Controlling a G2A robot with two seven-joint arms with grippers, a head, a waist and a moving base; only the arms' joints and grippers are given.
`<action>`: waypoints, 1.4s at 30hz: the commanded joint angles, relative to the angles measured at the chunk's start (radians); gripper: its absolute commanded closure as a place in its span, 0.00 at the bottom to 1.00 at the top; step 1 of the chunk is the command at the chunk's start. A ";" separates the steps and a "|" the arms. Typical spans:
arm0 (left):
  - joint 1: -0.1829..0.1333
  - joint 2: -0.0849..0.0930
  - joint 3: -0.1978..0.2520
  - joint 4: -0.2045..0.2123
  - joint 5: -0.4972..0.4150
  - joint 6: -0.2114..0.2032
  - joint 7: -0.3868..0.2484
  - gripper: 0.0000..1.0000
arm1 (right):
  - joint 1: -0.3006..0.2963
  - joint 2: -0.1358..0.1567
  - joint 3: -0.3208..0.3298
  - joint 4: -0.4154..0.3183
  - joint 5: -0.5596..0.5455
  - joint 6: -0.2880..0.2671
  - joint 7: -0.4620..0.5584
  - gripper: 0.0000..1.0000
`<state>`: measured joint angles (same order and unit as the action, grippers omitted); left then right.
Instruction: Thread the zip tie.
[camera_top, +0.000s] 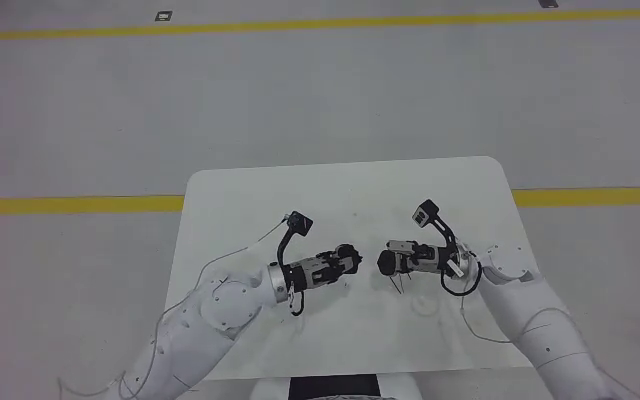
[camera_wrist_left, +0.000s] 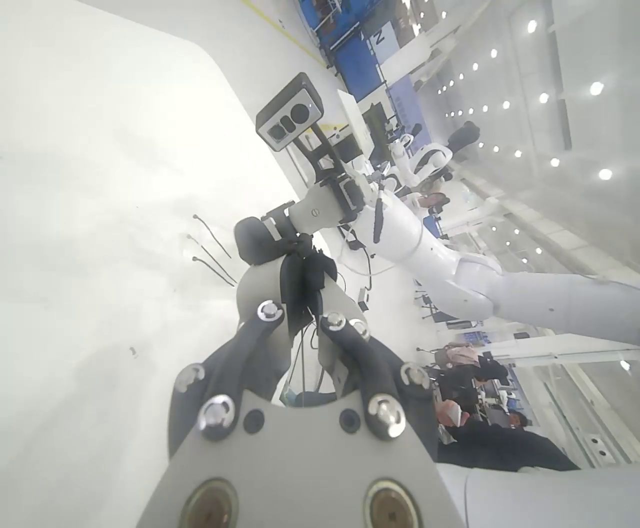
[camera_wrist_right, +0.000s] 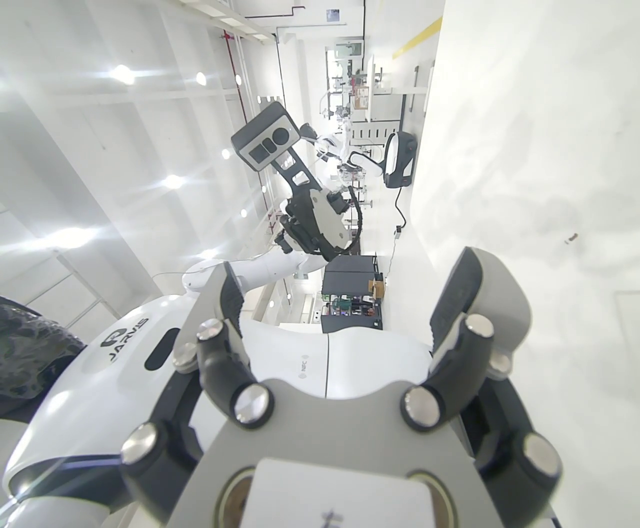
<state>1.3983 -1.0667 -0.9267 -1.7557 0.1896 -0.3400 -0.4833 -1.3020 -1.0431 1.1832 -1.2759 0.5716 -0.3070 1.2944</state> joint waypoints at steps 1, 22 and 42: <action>-0.002 0.000 -0.002 -0.002 0.019 0.000 0.019 1.00 | 0.000 0.000 0.000 0.000 0.000 0.000 0.000 0.00; -0.084 0.097 0.189 -0.051 0.278 0.000 0.314 1.00 | 0.000 0.000 0.000 0.000 0.000 0.000 0.000 0.00; -0.154 0.147 0.281 -0.042 0.175 0.000 0.365 1.00 | -0.005 0.013 0.017 -0.047 -0.175 0.022 -0.079 0.00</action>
<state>1.2443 -0.9197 -0.6452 -1.7982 0.3646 -0.3400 -0.1181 -1.3036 -1.0360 1.1918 -1.3035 0.5030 -0.2977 1.2454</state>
